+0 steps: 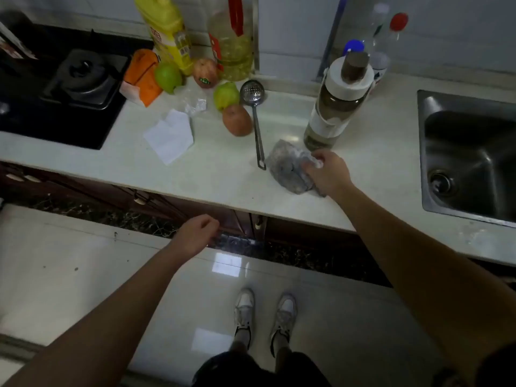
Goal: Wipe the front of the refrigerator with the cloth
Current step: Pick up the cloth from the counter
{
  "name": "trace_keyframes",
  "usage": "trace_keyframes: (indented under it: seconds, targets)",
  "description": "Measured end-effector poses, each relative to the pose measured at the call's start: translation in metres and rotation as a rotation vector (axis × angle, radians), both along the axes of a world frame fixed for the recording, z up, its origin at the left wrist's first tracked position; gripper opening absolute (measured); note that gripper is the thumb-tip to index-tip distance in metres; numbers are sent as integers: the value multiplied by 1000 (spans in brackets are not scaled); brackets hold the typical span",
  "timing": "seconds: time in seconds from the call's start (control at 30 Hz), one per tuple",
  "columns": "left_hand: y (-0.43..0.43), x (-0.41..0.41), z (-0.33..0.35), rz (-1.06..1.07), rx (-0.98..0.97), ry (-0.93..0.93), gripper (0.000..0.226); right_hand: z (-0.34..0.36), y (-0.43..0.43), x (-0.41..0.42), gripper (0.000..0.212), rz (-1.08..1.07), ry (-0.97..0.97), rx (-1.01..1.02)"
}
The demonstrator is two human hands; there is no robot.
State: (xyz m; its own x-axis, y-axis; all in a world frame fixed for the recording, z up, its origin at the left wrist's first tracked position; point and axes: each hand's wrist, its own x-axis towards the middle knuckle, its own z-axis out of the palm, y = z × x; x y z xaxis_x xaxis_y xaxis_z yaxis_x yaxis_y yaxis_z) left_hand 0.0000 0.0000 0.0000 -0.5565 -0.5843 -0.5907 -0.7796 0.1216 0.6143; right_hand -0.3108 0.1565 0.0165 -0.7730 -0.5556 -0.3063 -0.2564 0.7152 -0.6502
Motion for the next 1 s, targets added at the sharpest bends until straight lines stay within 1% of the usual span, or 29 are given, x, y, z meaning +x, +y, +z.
trace_keyframes:
  seconds: [0.07,0.2,0.23,0.3,0.37,0.4,0.5,0.57,0.63,0.73,0.9,1.0]
  targets:
    - [-6,-1,-7,15,-6,-12,24,-5,-10,-6,55,13,6,78]
    - [-9,3,-12,61,66,-39,24,-14,-22,-8,76,-38,10,175]
    - [-10,4,-13,76,76,-37,25,-17,-23,-10,78,-31,-1,187]
    - [-10,6,-14,95,93,-42,25,-19,-23,-13,76,16,-23,227]
    - [-9,5,-12,109,108,-35,24,-21,-23,-14,73,58,4,245]
    - [-9,6,-13,116,117,-34,24,-21,-23,-14,77,72,24,250]
    - [-10,7,-15,124,127,-42,24,-23,-26,-10,100,96,56,282]
    - [-9,9,-19,121,133,-61,25,-20,-28,-6,107,113,75,315]
    - [-8,12,-23,123,139,-71,24,-20,-30,-1,101,131,92,330]
    - [-7,16,-28,131,152,-85,24,-27,-31,5,82,127,72,303]
    - [0,22,-28,136,157,-84,22,-29,-18,25,51,33,-47,99]
    - [5,32,-26,129,159,-85,21,-21,-4,45,41,35,-87,-6]
